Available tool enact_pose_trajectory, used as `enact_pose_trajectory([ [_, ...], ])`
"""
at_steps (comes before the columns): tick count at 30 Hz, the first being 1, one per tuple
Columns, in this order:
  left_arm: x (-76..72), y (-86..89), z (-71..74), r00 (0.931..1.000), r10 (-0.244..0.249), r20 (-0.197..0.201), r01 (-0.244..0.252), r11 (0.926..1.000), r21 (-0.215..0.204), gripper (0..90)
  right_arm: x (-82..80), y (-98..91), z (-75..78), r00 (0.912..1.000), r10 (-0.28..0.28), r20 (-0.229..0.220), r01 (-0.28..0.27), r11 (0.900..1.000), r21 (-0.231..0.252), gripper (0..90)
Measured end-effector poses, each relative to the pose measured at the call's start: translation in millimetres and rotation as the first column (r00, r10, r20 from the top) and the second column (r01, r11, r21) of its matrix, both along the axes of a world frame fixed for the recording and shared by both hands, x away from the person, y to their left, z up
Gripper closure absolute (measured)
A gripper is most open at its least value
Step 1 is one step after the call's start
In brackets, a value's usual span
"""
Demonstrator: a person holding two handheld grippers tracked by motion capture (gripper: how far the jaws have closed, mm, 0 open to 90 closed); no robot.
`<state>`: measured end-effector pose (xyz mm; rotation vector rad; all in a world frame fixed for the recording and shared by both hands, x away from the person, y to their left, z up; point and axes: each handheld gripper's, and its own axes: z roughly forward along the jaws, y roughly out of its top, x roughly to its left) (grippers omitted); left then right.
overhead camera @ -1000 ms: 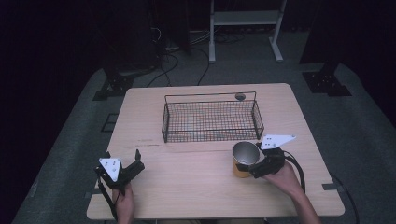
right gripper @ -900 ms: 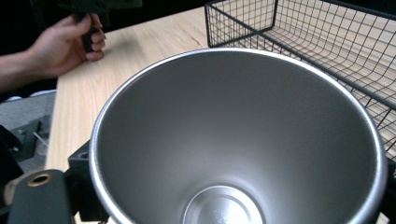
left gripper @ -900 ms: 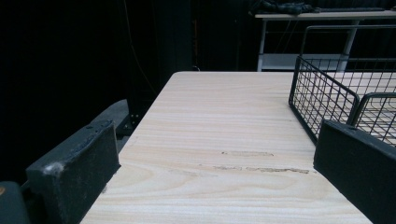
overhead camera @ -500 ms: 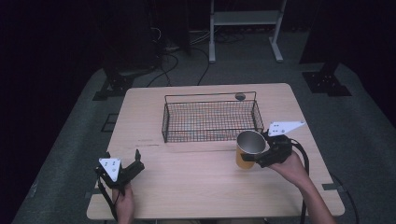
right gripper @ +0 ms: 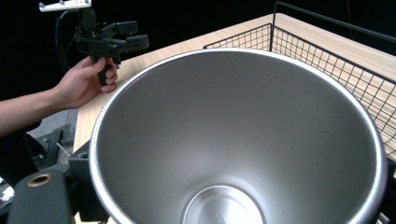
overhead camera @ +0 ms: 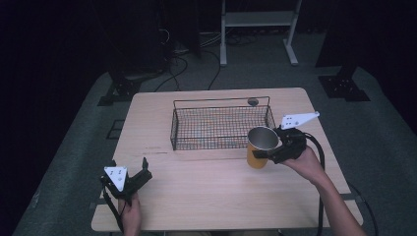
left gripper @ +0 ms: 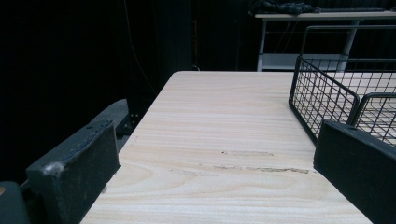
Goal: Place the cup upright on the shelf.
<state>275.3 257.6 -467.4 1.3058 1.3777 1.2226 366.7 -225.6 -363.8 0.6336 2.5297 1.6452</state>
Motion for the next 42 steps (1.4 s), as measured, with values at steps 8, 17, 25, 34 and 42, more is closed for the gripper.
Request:
enact_pose_trajectory([
  [8, 0.0, 0.1, 0.0, 1.0000, -0.001, 0.001, 0.001, 1.0000, 0.001, 0.0, 16.1, 9.0, 16.0, 0.9999, 0.014, 0.008, -0.014, 0.9998, -0.012, 12.6],
  [17, 0.3, -0.3, -0.1, 1.0000, -0.001, 0.002, 0.001, 1.0000, 0.001, 0.0, 40.5, 16.4, 28.1, 0.9998, 0.018, 0.007, -0.018, 0.9998, 0.005, 12.5],
  [25, 0.2, -0.5, -0.1, 1.0000, -0.002, 0.001, 0.002, 1.0000, 0.003, 0.0, 59.5, 23.2, 35.1, 0.9997, 0.016, 0.018, -0.016, 0.9998, -0.009, 12.4],
  [34, 0.2, -0.8, -0.1, 1.0000, -0.004, 0.000, 0.004, 1.0000, 0.006, 0.0, 79.0, 35.3, 37.0, 0.9996, 0.027, 0.012, -0.027, 0.9994, -0.021, 12.4],
  [42, 0.2, -0.6, 0.0, 1.0000, -0.005, -0.001, 0.005, 1.0000, 0.007, 0.0, 93.5, 47.0, 38.3, 0.9991, 0.040, 0.013, -0.040, 0.9989, -0.026, 12.3],
])
